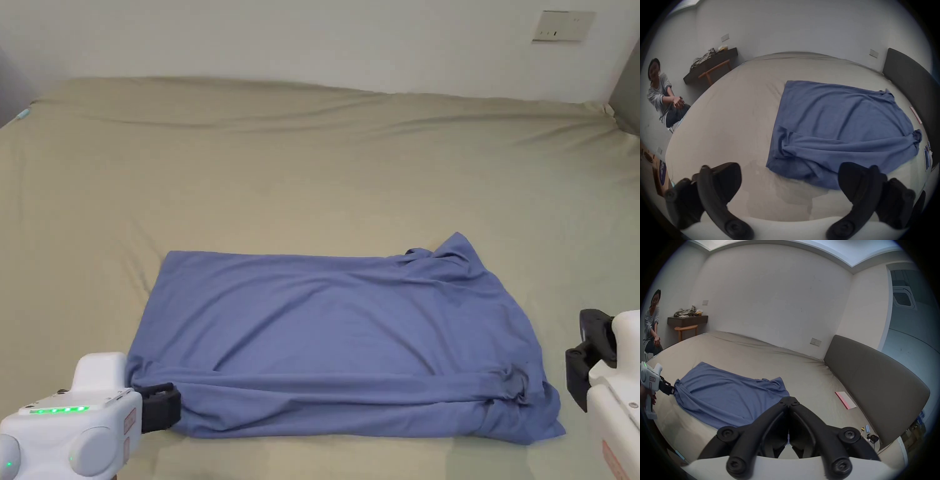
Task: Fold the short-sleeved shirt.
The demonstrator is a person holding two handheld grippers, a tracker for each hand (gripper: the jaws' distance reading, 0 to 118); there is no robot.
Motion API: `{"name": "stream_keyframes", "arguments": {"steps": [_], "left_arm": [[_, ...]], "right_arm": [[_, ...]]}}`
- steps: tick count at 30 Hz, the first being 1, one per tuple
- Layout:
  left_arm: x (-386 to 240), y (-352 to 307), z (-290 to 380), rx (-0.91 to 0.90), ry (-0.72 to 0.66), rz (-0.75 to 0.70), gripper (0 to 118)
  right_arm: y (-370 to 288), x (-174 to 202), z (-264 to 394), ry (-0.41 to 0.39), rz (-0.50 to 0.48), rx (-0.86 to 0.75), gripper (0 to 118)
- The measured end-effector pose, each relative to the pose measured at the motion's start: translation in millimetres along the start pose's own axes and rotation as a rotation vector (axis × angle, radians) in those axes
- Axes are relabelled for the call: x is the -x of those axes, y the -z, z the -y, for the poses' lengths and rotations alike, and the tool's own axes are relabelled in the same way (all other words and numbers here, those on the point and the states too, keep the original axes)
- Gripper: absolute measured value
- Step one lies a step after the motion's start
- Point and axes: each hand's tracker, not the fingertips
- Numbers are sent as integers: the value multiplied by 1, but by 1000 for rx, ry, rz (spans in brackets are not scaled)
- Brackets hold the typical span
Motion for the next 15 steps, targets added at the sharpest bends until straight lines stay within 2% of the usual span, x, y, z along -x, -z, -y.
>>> {"name": "stream_keyframes", "arguments": {"steps": [3, 5, 7, 8, 10, 11, 13, 15], "left_arm": [[4, 26, -3, 56, -36, -48, 113], [6, 39, -3, 96, -73, -28, 112], [4, 48, 0, 128, -111, 30, 103], [2, 52, 3, 144, -129, 65, 93], [-6, 51, 5, 97, -66, -2, 90], [-9, 49, 5, 99, -36, 3, 85], [-14, 46, 4, 92, -15, 27, 69], [-19, 36, 2, 41, 19, 72, 15]], "right_arm": [[9, -5, 8, 3, 9, 46, 2], [14, -8, 13, 8, 12, 77, 2], [21, -10, 17, 4, 19, 116, 2], [25, -12, 20, 5, 19, 141, 2], [32, -14, 24, 32, -11, 188, 2], [38, -16, 27, 57, -30, 213, 2], [52, -18, 36, 83, -45, 259, 2], [75, -17, 47, 85, -76, 352, 4]]}}
